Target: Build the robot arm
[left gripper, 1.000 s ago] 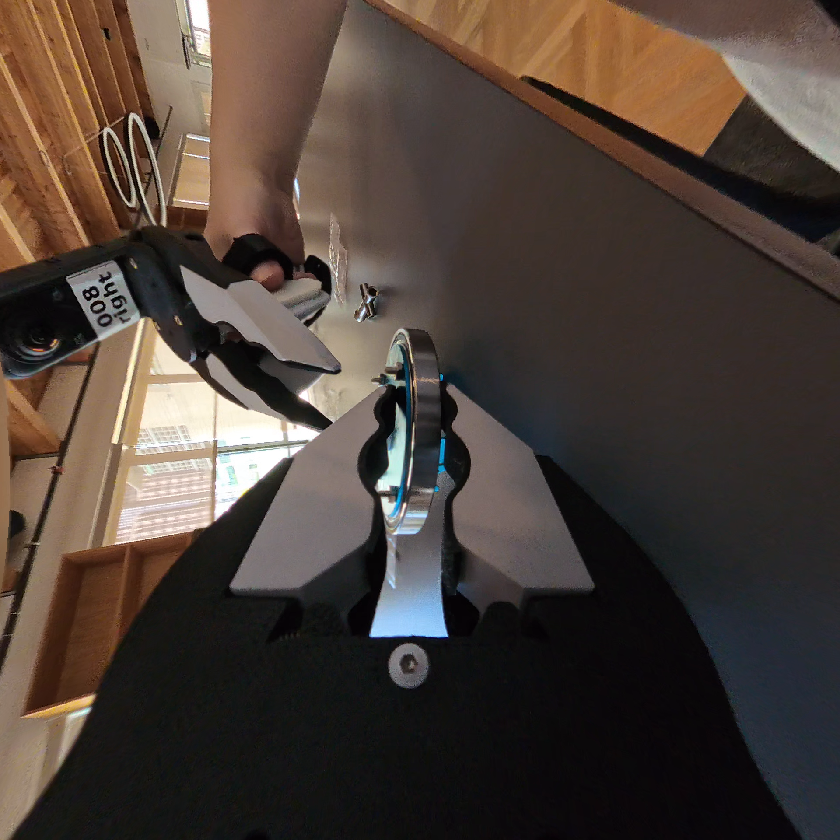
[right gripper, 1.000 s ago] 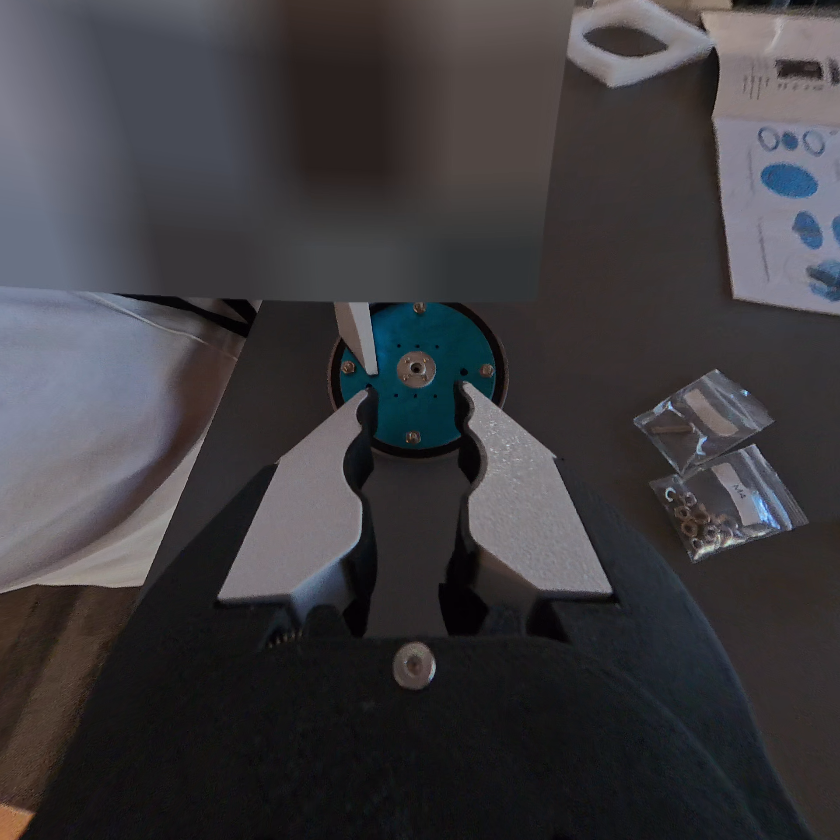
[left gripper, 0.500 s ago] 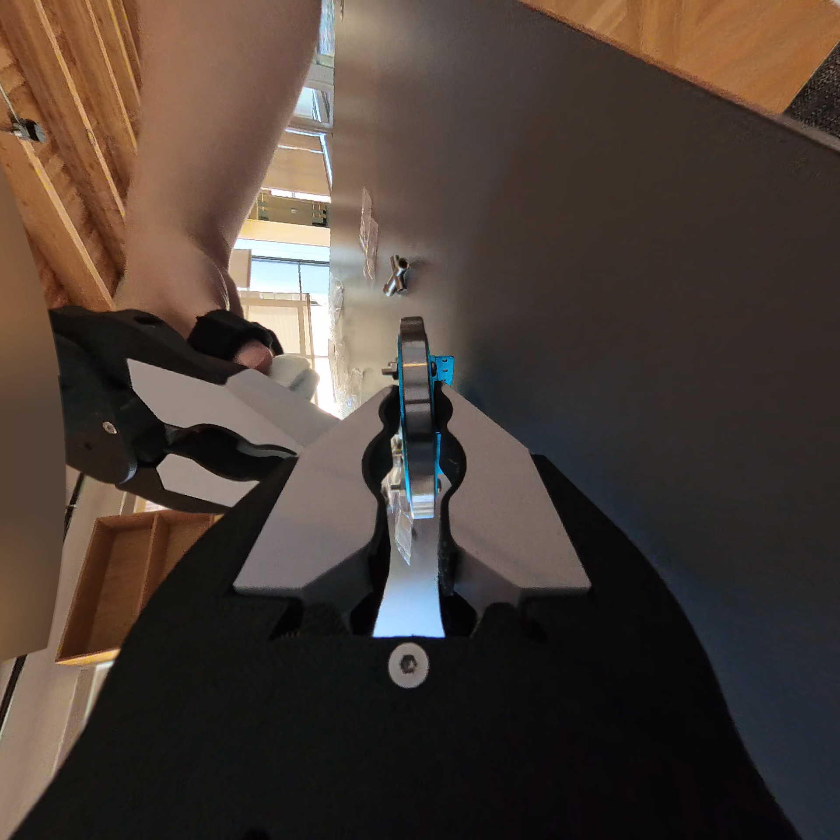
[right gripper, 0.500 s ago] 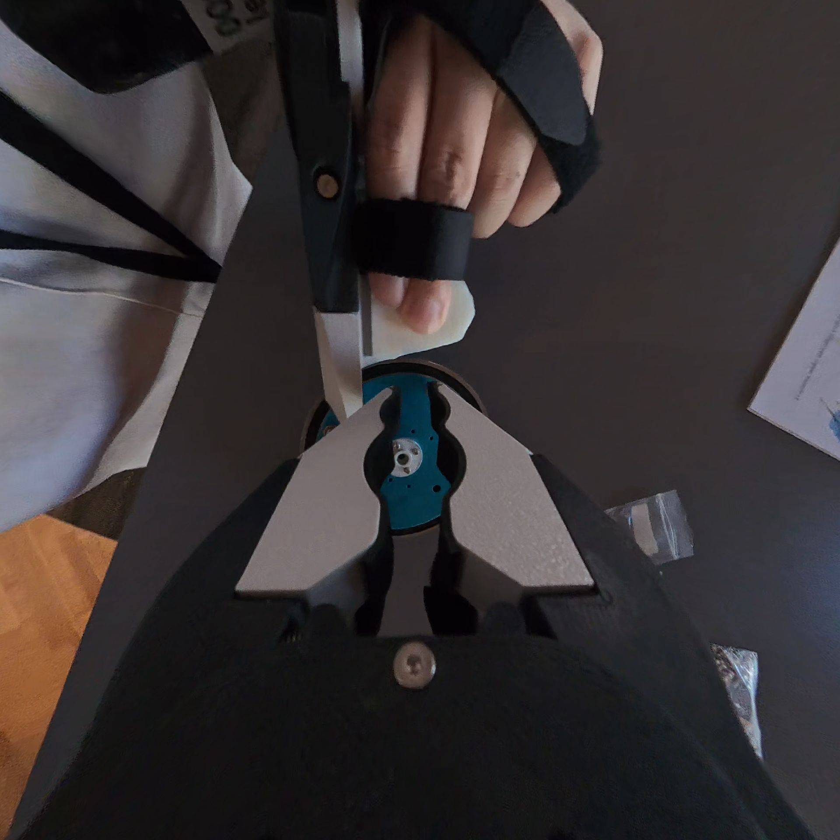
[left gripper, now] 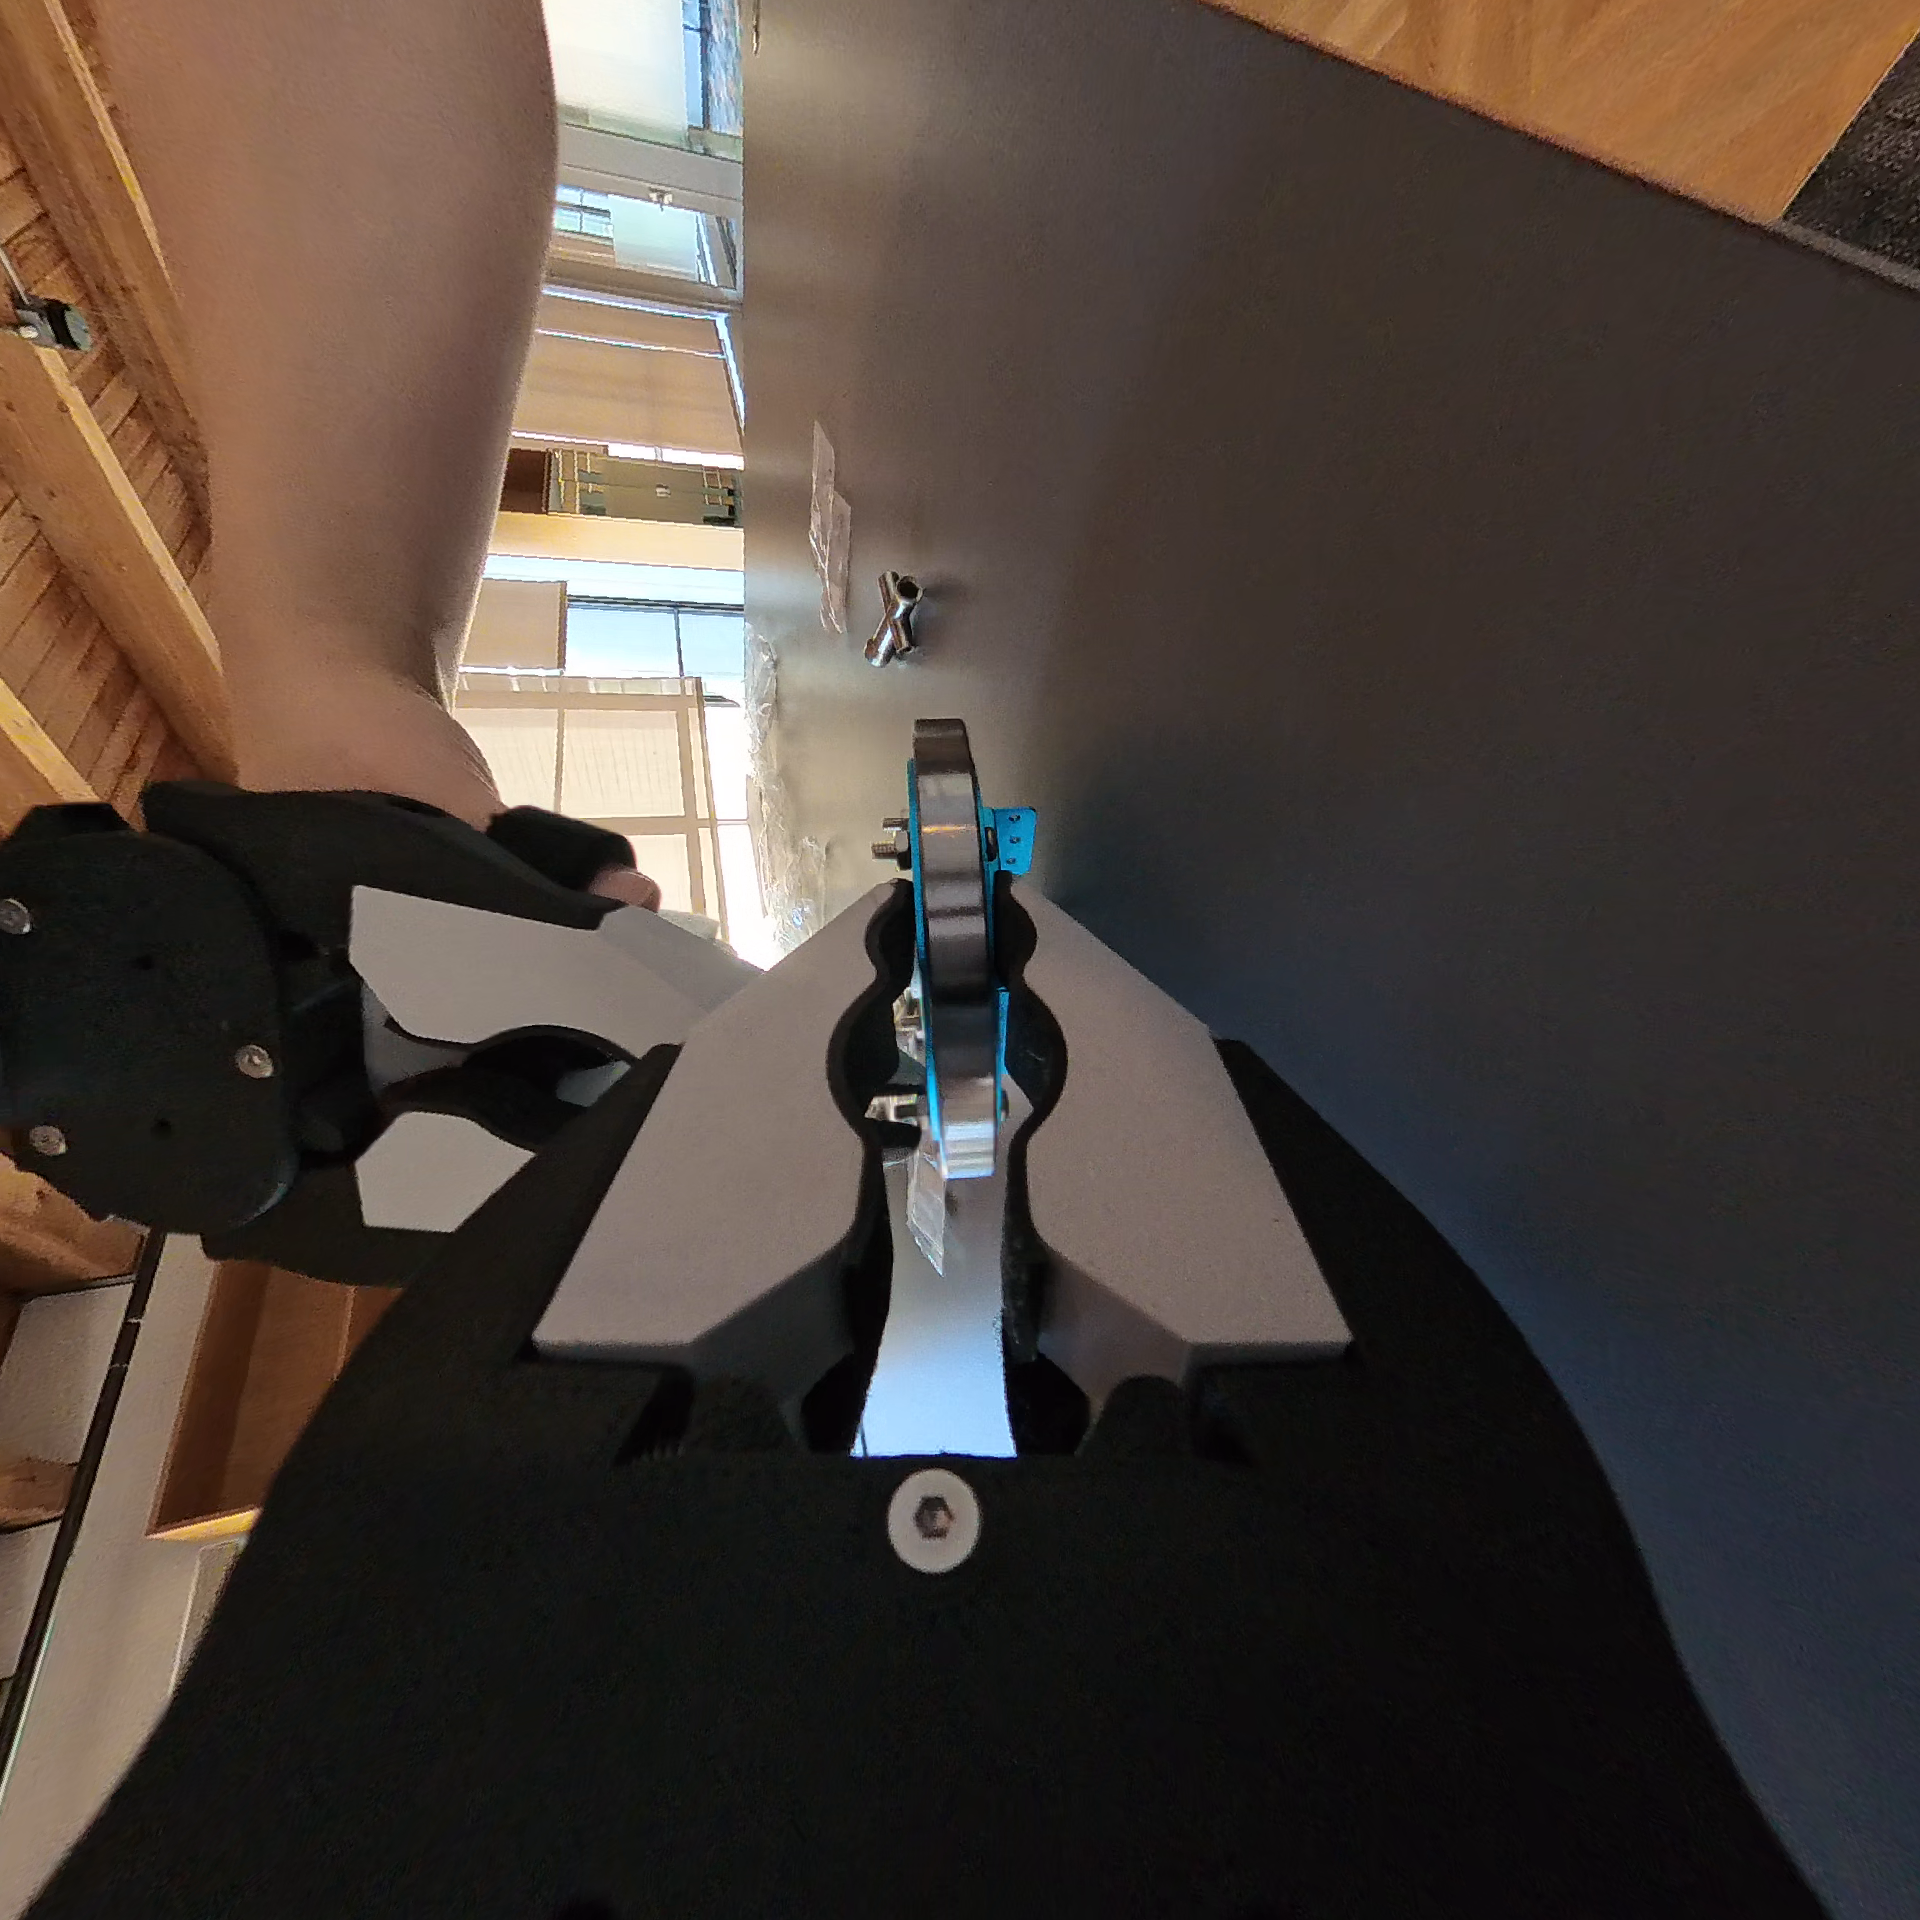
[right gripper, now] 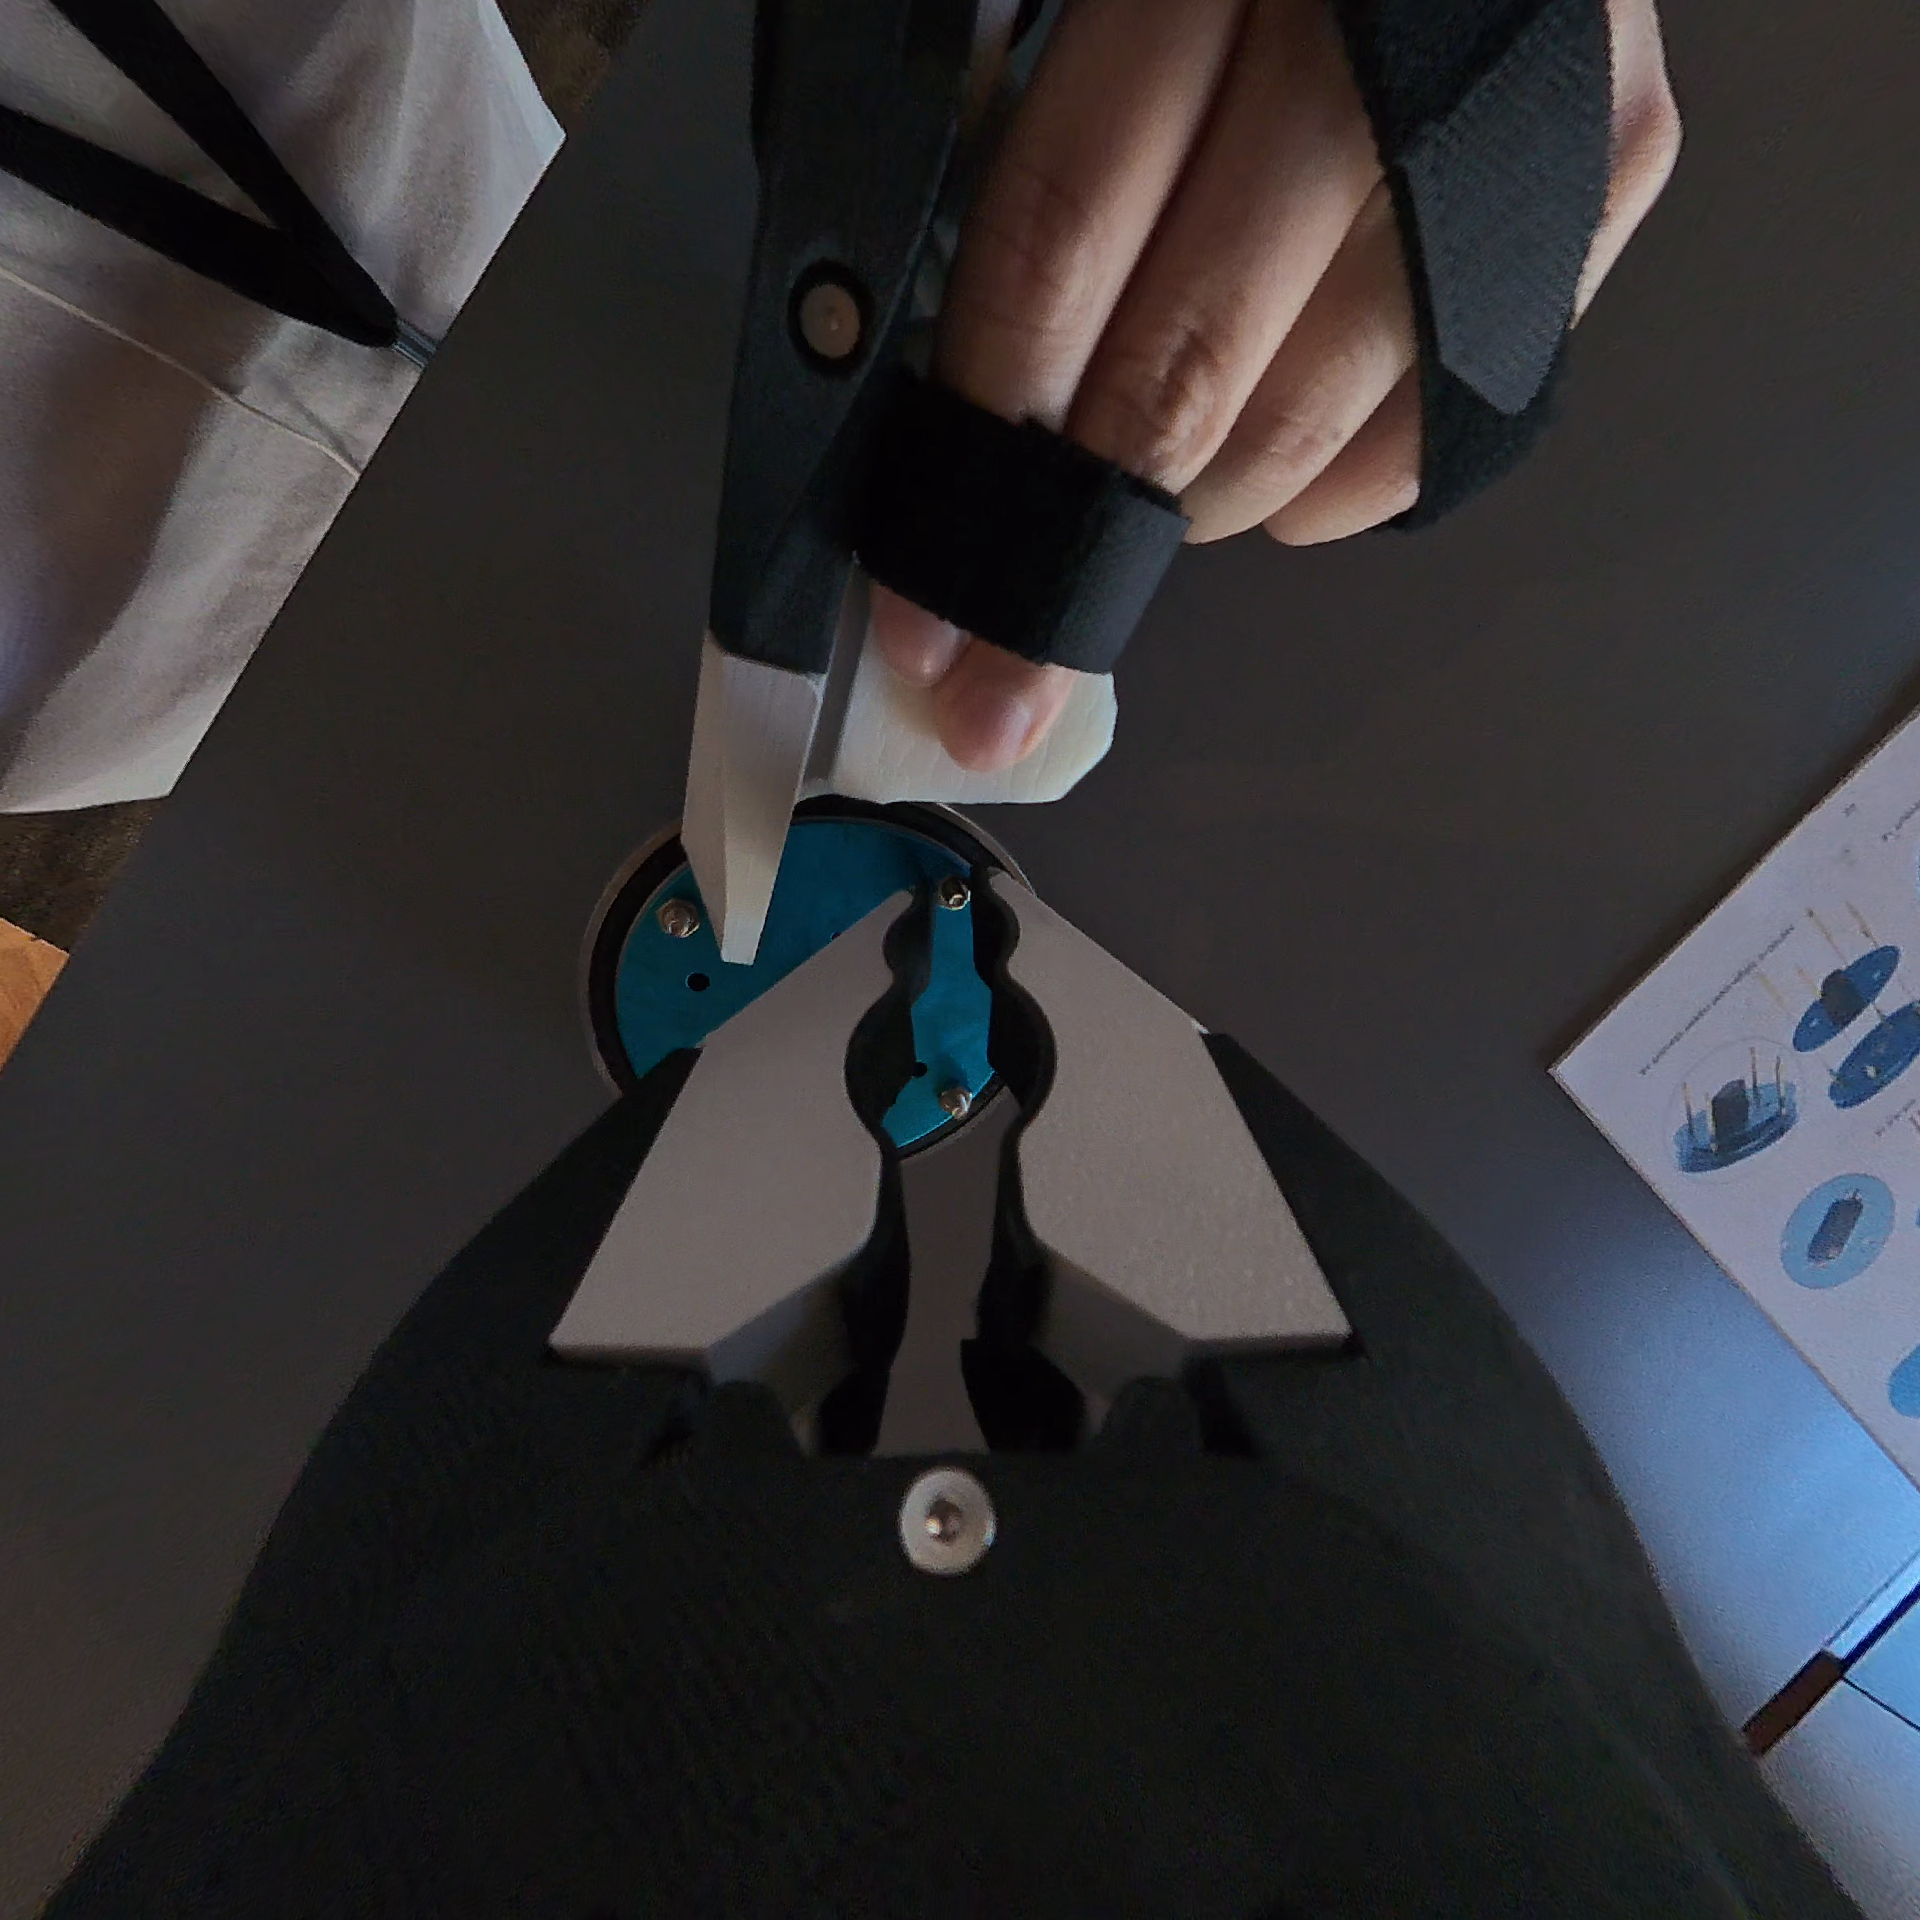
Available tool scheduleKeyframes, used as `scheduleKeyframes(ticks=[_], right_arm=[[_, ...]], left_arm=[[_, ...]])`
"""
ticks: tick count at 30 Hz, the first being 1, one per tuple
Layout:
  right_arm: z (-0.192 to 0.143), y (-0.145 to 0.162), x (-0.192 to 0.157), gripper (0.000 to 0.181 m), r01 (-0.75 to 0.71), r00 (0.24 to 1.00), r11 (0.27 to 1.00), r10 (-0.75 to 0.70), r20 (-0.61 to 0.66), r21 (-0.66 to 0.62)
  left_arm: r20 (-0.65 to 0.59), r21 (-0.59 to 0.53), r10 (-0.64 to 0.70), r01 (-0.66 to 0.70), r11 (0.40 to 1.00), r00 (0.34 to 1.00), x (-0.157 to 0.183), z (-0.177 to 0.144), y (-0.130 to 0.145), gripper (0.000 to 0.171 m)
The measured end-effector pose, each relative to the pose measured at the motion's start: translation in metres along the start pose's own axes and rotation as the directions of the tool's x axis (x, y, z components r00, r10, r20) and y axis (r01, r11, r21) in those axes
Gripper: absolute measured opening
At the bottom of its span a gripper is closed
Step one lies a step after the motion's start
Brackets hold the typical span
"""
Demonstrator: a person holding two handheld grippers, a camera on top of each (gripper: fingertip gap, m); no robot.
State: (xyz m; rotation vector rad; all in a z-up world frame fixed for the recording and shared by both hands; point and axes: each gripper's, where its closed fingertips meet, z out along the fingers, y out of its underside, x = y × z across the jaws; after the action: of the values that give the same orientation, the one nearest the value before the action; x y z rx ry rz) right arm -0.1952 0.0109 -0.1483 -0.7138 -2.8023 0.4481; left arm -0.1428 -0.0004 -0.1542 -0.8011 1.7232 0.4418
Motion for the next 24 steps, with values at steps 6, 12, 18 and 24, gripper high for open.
scheduleKeyframes(ticks=[6,12,18,24], right_arm=[[0.007,0.004,0.006,0.005,-0.011,1.0,0.999,0.01,-0.022,-0.046],[0.012,0.004,0.013,0.004,-0.067,0.997,0.994,0.064,-0.037,-0.084],[0.013,0.004,0.017,0.004,-0.115,0.992,0.987,0.108,-0.065,-0.109],[0.012,0.005,0.019,0.004,-0.172,0.984,0.983,0.169,-0.049,-0.07]], left_arm=[[-0.019,-0.016,-0.051,0.05,0.999,0.999,0.002,-0.002,0.008,0.016],[-0.018,-0.089,-0.055,0.053,0.995,0.998,0.016,-0.009,0.016,0.021],[0.016,-0.155,-0.236,0.235,0.96,0.972,0.011,-0.032,0.024,0.032],[0.198,-0.133,-0.833,0.856,0.499,0.517,-0.013,-0.063,0.042,0.076]])
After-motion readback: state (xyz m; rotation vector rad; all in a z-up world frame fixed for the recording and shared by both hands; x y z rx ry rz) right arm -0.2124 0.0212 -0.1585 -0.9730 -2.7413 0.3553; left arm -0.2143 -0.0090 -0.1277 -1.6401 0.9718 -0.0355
